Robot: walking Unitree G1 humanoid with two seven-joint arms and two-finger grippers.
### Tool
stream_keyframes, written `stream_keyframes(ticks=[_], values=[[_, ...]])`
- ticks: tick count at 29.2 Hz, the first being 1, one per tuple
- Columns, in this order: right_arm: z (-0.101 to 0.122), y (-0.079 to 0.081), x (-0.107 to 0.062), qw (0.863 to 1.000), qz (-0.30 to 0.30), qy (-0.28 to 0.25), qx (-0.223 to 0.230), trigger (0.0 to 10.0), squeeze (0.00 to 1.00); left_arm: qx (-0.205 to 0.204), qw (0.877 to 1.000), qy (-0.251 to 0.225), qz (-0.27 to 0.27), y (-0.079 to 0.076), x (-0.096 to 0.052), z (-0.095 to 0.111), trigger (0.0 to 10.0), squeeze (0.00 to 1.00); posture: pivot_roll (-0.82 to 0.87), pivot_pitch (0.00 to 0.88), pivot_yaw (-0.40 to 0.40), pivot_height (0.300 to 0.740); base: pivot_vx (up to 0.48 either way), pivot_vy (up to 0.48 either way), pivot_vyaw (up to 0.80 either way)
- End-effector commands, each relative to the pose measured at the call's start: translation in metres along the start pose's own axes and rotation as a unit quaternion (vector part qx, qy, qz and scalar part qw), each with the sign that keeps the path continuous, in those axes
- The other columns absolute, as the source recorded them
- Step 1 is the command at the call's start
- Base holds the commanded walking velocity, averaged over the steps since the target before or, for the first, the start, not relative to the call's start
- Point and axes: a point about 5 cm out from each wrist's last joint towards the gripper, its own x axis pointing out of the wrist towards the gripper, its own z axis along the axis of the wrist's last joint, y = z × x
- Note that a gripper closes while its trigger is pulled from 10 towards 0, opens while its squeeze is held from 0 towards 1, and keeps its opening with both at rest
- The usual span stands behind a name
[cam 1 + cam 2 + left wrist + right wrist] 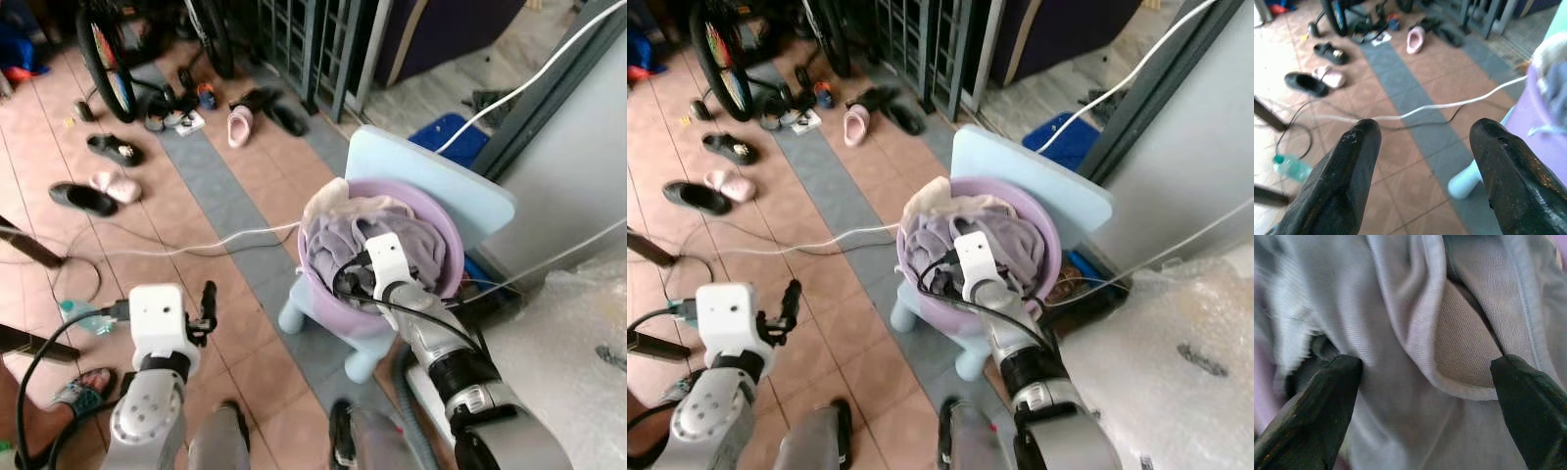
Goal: Clothes washing
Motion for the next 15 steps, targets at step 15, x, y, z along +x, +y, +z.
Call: stream_keyframes(ticks=[15], values=[[0.007, 0.027, 0.011, 1.0, 0.011, 0.007, 0.021, 0.0, 0.0, 0.008, 0.999, 0.001, -0.033, -0.007, -0.012, 0.014, 10.0, 0.0, 0.15, 0.364, -0.117, 0.74, 0.0, 0.0, 0.0]])
